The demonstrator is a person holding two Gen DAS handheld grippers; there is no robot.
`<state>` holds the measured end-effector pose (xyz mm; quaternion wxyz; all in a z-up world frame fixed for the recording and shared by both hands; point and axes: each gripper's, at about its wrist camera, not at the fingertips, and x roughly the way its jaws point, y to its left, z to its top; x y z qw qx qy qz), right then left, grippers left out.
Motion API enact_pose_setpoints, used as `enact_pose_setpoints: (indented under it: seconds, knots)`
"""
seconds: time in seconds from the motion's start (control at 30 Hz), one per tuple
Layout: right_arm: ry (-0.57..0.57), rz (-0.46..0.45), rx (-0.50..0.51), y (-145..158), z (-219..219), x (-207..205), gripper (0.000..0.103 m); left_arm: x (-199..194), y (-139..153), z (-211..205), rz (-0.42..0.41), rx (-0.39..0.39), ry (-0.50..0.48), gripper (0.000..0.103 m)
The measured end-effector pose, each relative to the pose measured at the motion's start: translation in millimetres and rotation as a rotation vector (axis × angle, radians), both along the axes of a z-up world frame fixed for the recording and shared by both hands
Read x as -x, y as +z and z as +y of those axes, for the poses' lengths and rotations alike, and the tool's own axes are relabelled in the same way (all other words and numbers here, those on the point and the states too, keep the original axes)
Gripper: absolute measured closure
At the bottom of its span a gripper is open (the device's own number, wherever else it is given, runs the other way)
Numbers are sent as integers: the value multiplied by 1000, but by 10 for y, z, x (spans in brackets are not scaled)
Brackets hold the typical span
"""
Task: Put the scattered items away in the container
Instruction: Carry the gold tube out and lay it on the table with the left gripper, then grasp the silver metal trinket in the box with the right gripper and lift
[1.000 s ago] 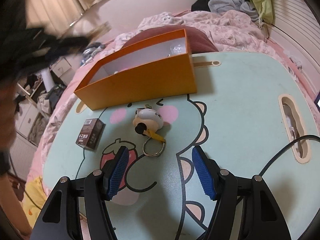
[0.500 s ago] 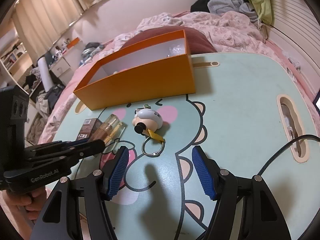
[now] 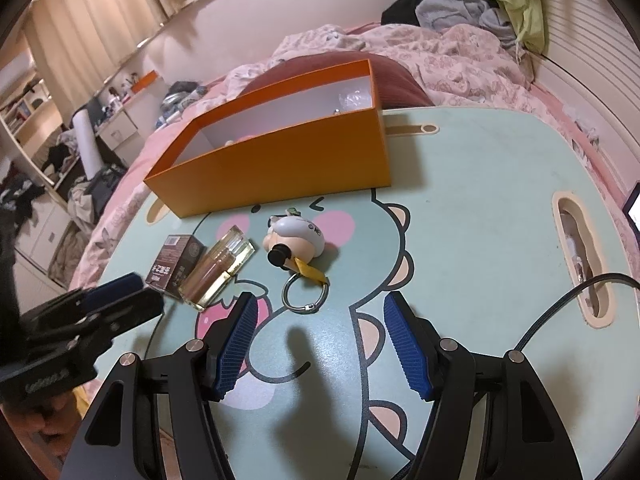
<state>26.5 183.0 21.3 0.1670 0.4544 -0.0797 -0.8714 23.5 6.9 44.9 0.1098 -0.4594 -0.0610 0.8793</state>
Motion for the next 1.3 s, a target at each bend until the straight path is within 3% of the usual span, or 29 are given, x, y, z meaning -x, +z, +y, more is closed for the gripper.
enact_pose_setpoints:
  seconds: [0.23,0.4,0.5,0.6,0.73,0.87,1.03,1.3]
  knots:
    - [13,39,-50,127,-55,51,37,-121,-29,-53,7,-5,23,51]
    - [44,105,-59,471,-78,236,37,-119,-40,-99,4,-5,42,51]
    - [51,112,-64,738,-110,594,47,-120,-31,-152,5,-17,54,51]
    - [81,-6,-44,828,-167,1138,61,-124,-17,-187,8,-21,60,51]
    - [44,-189,-115,646,-280,1777,64,-130,-16,-238,10,-30,65,51]
    - [42,-314,-144,360,-431,2059,64,-131,-39,-313,1,-49,74,51]
    - [27,-332,-242,252,-589,2184,69,-123,-50,-383,-3,-61,86,51]
    - [27,-299,-536,64,-853,2309,76,-159,-29,-410,4,-72,86,51]
